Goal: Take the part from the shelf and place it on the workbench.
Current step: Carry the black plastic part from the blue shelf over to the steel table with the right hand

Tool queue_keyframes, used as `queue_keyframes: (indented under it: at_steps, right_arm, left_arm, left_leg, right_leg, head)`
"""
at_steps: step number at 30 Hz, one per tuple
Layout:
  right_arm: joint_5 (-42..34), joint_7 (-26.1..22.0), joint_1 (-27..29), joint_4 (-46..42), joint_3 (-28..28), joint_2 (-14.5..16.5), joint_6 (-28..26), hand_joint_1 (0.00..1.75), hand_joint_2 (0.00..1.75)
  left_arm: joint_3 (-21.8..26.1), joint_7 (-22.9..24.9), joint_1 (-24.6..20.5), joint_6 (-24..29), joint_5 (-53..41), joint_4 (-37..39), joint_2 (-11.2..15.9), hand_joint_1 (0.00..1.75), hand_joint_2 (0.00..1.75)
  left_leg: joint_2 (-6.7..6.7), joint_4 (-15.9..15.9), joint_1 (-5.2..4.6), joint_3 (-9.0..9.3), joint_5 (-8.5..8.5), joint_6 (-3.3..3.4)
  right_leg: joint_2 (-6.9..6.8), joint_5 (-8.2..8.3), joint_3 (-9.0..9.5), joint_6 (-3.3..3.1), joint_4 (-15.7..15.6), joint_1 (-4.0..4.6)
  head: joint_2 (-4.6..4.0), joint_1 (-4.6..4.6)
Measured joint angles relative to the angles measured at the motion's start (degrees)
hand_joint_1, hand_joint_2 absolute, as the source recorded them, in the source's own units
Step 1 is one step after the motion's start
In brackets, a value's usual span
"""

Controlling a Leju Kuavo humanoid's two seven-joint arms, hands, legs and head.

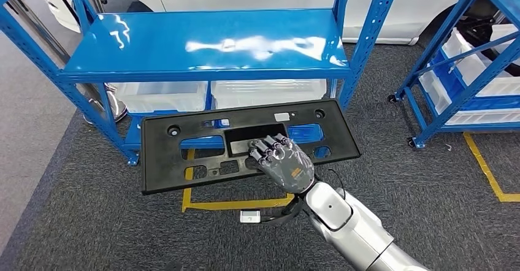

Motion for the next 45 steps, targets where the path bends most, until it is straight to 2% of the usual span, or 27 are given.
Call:
queue_keyframes:
  at_steps: [2,5,7,9,10,11,12,14,15,17,19,21,23,25,26,27,28,30,32,35,36,37,39,41,42,43,45]
  right_arm:
    - [0.25,0.23,0.08,-0.21,-0.12,0.14,-0.01,1.75,1.75]
    - [-0.06,0.4,0.22,-0.14,-0.33,0.32,-0.01,1.75,1.75]
    - [-0.15,0.44,0.35,0.08,-0.71,0.32,-0.01,1.75,1.75]
    - [-0.16,0.56,0.41,0.33,-1.09,0.31,-0.01,1.75,1.75]
    - [-0.21,0.64,0.41,0.49,-1.19,0.3,-0.01,1.75,1.75]
    - [-0.27,0.69,0.41,0.68,-1.21,0.29,-0.01,1.75,1.75]
    - [-0.34,0.72,0.41,0.91,-1.22,0.28,-0.01,1.75,1.75]
    - [-0.43,0.72,0.34,1.21,-1.29,0.27,-0.01,1.75,1.75]
    - [-0.45,0.71,0.25,1.28,-1.35,0.28,-0.02,1.75,1.75]
    - [-0.47,0.69,-0.01,1.34,-1.47,0.31,-0.03,1.75,1.75]
    - [-0.49,0.63,-0.26,1.49,-1.54,0.34,-0.03,1.75,1.75]
    - [-0.51,0.53,-0.49,1.66,-1.56,0.43,-0.03,1.75,1.75]
    - [-0.54,0.46,-0.68,1.83,-1.56,0.6,-0.03,1.75,1.75]
    - [-0.57,0.44,-0.74,2.07,-1.56,0.74,-0.03,1.75,1.75]
    - [-0.57,0.43,-0.72,2.21,-1.56,0.79,-0.03,1.75,1.75]
    - [-0.57,0.42,-0.72,2.36,-1.56,0.83,-0.03,1.75,1.75]
    - [-0.57,0.41,-0.71,2.51,-1.56,0.86,-0.03,1.75,1.75]
    - [-0.57,0.47,-0.73,2.78,-1.56,0.95,-0.03,1.75,1.75]
    - [-0.55,0.68,-0.72,2.97,-1.57,1.03,-0.03,1.75,1.75]
    - [-0.53,0.97,-0.65,3.19,-1.57,1.05,-0.03,1.75,1.75]
    - [-0.53,1.02,-0.64,3.26,-1.58,1.03,-0.03,1.75,1.75]
    - [-0.53,1.05,-0.64,3.32,-1.6,1.0,-0.03,1.75,1.75]
    - [-0.53,1.03,-0.63,3.47,-1.6,0.98,-0.03,1.75,1.75]
    - [-0.53,1.02,-0.59,3.72,-1.59,0.99,-0.03,1.75,1.75]
    - [-0.53,1.02,-0.57,3.89,-1.58,0.99,-0.03,1.75,1.75]
    - [-0.53,1.02,-0.56,4.04,-1.58,1.01,-0.03,1.75,1.75]
    - [-0.55,1.02,-0.64,4.25,-1.58,1.09,-0.03,1.75,1.75]
  left_arm:
    - [0.0,0.14,-0.21,0.03,-0.06,-0.01,0.08,0.0,1.75]
    - [0.0,0.56,-0.01,-0.02,-0.08,-0.01,0.15,0.0,1.75]
    - [0.0,0.7,0.13,-0.01,-0.12,-0.01,0.2,0.0,1.75]
    - [0.0,0.79,0.3,0.04,-0.16,-0.01,0.3,0.0,1.75]
    - [0.0,0.83,0.42,0.06,-0.16,-0.01,0.36,0.0,1.75]
    - [0.0,0.85,0.54,0.06,-0.16,-0.01,0.38,0.0,1.75]
    - [0.0,0.82,0.63,0.05,-0.16,-0.01,0.4,0.0,1.75]
    - [0.0,0.69,0.67,0.03,-0.16,-0.01,0.42,0.0,1.75]
    - [0.0,0.59,0.66,0.03,-0.16,-0.01,0.39,0.0,1.75]
    - [0.0,0.31,0.59,0.03,-0.21,-0.01,0.37,0.0,1.75]
    - [0.01,-0.02,0.46,-0.03,-0.29,-0.01,0.36,0.0,1.75]
    - [0.01,-0.19,0.34,-0.11,-0.36,-0.01,0.37,0.0,1.75]
    - [0.01,-0.25,0.25,-0.14,-0.44,-0.01,0.38,0.0,1.75]
    - [0.0,-0.3,0.19,-0.14,-0.56,-0.01,0.37,0.0,1.75]
    - [0.0,-0.31,0.19,-0.15,-0.62,-0.01,0.37,0.0,1.75]
    - [0.0,-0.27,0.2,-0.15,-0.67,-0.01,0.38,0.0,1.75]
    - [0.0,-0.19,0.22,-0.16,-0.69,-0.01,0.39,0.0,1.75]
    - [0.0,0.14,0.23,-0.15,-0.71,-0.01,0.43,0.0,1.75]
    - [0.0,0.49,0.37,-0.14,-0.72,-0.01,0.44,0.0,1.75]
    - [0.0,0.74,0.91,-0.14,-0.72,-0.01,0.44,0.0,1.75]
    - [0.0,0.74,1.01,-0.11,-0.71,-0.01,0.46,0.0,1.75]
    - [0.01,0.68,1.06,-0.07,-0.7,-0.01,0.5,0.0,1.75]
    - [0.02,0.49,0.94,0.01,-0.72,-0.01,0.57,0.0,1.75]
    - [0.02,0.35,0.86,0.01,-0.74,-0.01,0.59,0.0,1.75]
    - [0.02,0.31,0.85,-0.01,-0.75,-0.01,0.59,0.0,1.75]
    - [0.02,0.26,0.85,-0.01,-0.77,-0.01,0.59,0.0,1.75]
    - [0.01,0.16,0.79,-0.03,-0.82,-0.01,0.56,0.0,1.75]
  left_leg:
    - [-0.15,-5.23,-0.25,3.29,-0.81,0.59]
    - [-0.12,-6.31,-0.3,3.04,-0.05,1.78]
    - [0.14,-6.62,-0.11,2.2,1.27,2.77]
    - [0.25,-6.56,-0.21,0.78,2.43,3.31]
    - [0.26,-6.47,-0.32,0.01,2.94,3.36]
    - [0.26,-6.38,-0.42,-0.7,3.39,3.36]
    - [0.26,-6.26,-0.52,-1.39,3.82,3.33]
    - [0.22,-5.93,-0.68,-2.45,4.47,3.19]
    - [0.2,-5.77,-0.74,-2.89,4.76,3.03]
    - [0.21,-5.64,-0.7,-3.38,5.36,2.46]
    - [0.24,-5.88,-0.61,-3.61,6.12,1.74]
    - [0.14,-5.3,-0.57,-4.11,5.39,1.11]
    - [0.05,-1.01,-0.41,-5.75,1.46,0.5]
    - [0.03,6.62,-0.12,-8.18,-3.23,-0.07]
    - [0.04,9.55,0.04,-8.82,-4.38,-0.33]
    - [0.04,10.57,0.18,-8.54,-4.36,-0.56]
    - [0.06,9.16,0.34,-7.01,-3.31,-0.76]
    - [0.04,1.34,0.59,-1.51,-0.86,-1.12]
    - [-0.23,-4.8,0.38,2.24,0.01,-0.77]
    - [-0.38,-5.69,0.1,2.11,0.41,0.37]
    - [-0.27,-5.76,0.15,1.82,0.78,0.94]
    - [-0.16,-5.88,0.21,1.38,1.26,1.63]
    - [-0.01,-5.92,0.11,0.16,2.25,2.68]
    - [-0.01,-5.71,-0.23,-1.25,3.16,3.05]
    - [-0.01,-5.55,-0.42,-1.96,3.59,3.1]
    - [-0.02,-5.36,-0.62,-2.64,4.0,3.13]
    - [-0.08,-5.12,-0.95,-3.72,4.78,3.11]
  right_leg:
    - [-0.01,0.73,-0.44,0.67,0.17,0.07]
    - [0.16,1.6,-0.66,1.74,-0.09,0.05]
    - [0.33,-1.34,-1.87,2.24,2.53,-0.01]
    - [0.35,-6.88,-4.13,2.51,9.54,-0.1]
    - [0.35,-8.78,-4.99,2.61,13.12,-0.1]
    - [0.35,-9.61,-5.25,2.64,15.49,-0.09]
    - [0.35,-9.21,-4.33,2.54,15.63,-0.07]
    - [0.36,-6.74,0.58,1.94,9.6,0.1]
    - [0.37,-6.08,3.55,1.46,5.33,0.28]
    - [0.37,-5.75,6.82,0.79,-0.12,0.77]
    - [0.35,-5.32,6.79,0.47,-1.08,1.03]
    - [0.12,-4.33,6.43,-0.12,-1.73,0.69]
    - [-0.1,-3.31,5.76,-0.64,-2.17,0.27]
    - [-0.16,-2.49,4.63,-0.76,-2.11,0.23]
    - [-0.19,-2.08,3.99,-0.67,-2.01,0.19]
    - [-0.22,-1.72,3.37,-0.53,-1.86,0.12]
    - [-0.22,-1.43,2.8,-0.34,-1.64,0.0]
    - [-0.22,-1.06,1.82,0.16,-1.03,-0.28]
    - [-0.23,-0.69,1.13,0.81,-0.43,-0.33]
    - [-0.06,0.09,0.68,1.96,-0.24,-0.23]
    - [0.05,-0.36,0.38,2.28,0.12,-0.29]
    - [0.14,-1.72,-0.19,2.53,1.32,-0.37]
    - [0.24,-6.77,-2.2,2.8,7.18,-0.47]
    - [0.24,-10.75,-4.04,2.85,14.42,-0.43]
    - [0.24,-11.01,-3.94,2.72,16.14,-0.35]
    - [0.25,-10.1,-2.72,2.42,15.62,-0.2]
    - [0.28,-7.44,2.32,1.28,9.09,0.33]
  head:
    - [0.0,0.04]
    - [0.0,0.05]
    - [0.0,0.07]
    - [0.0,0.09]
    - [0.0,0.08]
    - [0.0,0.08]
    - [0.0,0.08]
    - [0.0,0.08]
    - [0.0,0.07]
    - [0.0,0.06]
    - [0.0,0.07]
    - [0.0,0.07]
    - [0.0,0.03]
    - [0.0,-0.01]
    - [0.0,-0.01]
    - [0.0,-0.02]
    - [0.0,-0.02]
    - [0.0,-0.02]
    - [0.0,0.01]
    - [0.0,0.05]
    - [0.0,0.06]
    - [0.0,0.06]
    - [0.0,0.09]
    - [0.0,0.09]
    - [0.0,0.08]
    - [0.0,0.08]
    - [0.0,0.07]
